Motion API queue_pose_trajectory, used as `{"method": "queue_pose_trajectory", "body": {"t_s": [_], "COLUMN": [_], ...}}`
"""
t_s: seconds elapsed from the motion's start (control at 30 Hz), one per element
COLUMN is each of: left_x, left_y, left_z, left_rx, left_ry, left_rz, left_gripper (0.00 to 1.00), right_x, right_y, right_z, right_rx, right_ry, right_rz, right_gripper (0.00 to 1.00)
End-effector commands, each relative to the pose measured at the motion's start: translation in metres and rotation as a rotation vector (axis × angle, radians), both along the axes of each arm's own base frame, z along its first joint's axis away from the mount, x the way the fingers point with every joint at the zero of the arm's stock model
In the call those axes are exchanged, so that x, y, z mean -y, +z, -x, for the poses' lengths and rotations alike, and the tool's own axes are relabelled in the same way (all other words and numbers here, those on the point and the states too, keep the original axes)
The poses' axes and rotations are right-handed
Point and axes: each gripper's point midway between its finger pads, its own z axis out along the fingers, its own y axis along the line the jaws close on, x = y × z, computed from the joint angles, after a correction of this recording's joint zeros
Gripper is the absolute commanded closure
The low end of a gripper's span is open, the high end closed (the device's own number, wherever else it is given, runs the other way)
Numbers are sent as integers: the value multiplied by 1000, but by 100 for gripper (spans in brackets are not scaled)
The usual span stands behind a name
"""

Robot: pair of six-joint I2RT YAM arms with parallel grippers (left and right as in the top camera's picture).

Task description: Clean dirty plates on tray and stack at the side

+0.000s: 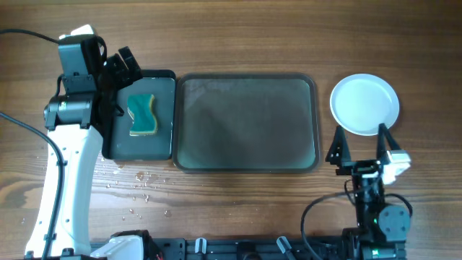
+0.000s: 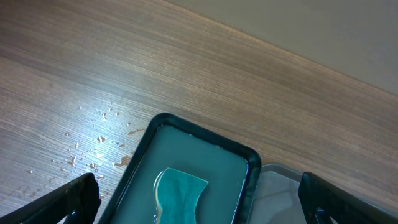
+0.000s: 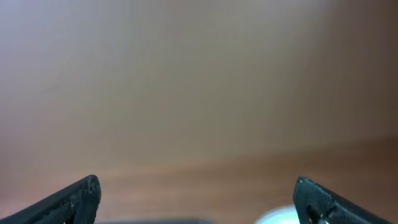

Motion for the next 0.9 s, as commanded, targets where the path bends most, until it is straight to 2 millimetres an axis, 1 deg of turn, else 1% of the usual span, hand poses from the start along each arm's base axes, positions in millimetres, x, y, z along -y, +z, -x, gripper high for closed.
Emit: {"method": "queue_pose_trajectory", "body": {"t_s": [0.0,0.03,0.13,0.2,0.3,0.37,0.43,0.53,0.87], "left_x": [-2,-2,-2,-2,-2,-2,-2,-2,-2], "left_y": [1,1,1,1,1,1,1,1,1], "left_z": [-1,-1,-1,-1,-1,-1,-1,-1,-1], "left_rx": [5,5,5,5,5,5,5,5,5], "left_ry": [6,6,6,6,6,6,6,6,6], "left_rz": [0,0,0,0,0,0,0,0,0], "left_gripper": [0,0,0,0,0,0,0,0,0], "right_x": [11,13,20,18,18,14,8,6,10], "right_y": [-14,-19,-44,-45,-45,-45,-45,-46,-46], "right_z": [-2,-2,-4,-4,-4,-4,-4,-4,-4], "right_rx": [-51,-72,-175,-178,-177,-178,-175,-171,-174], "right_ry": [-49,-60,-87,-82,-81,-58,-29,-26,-42], "right_rz": [1,1,1,30,28,35,106,186,183], "right_gripper": [0,0,0,0,0,0,0,0,0]}}
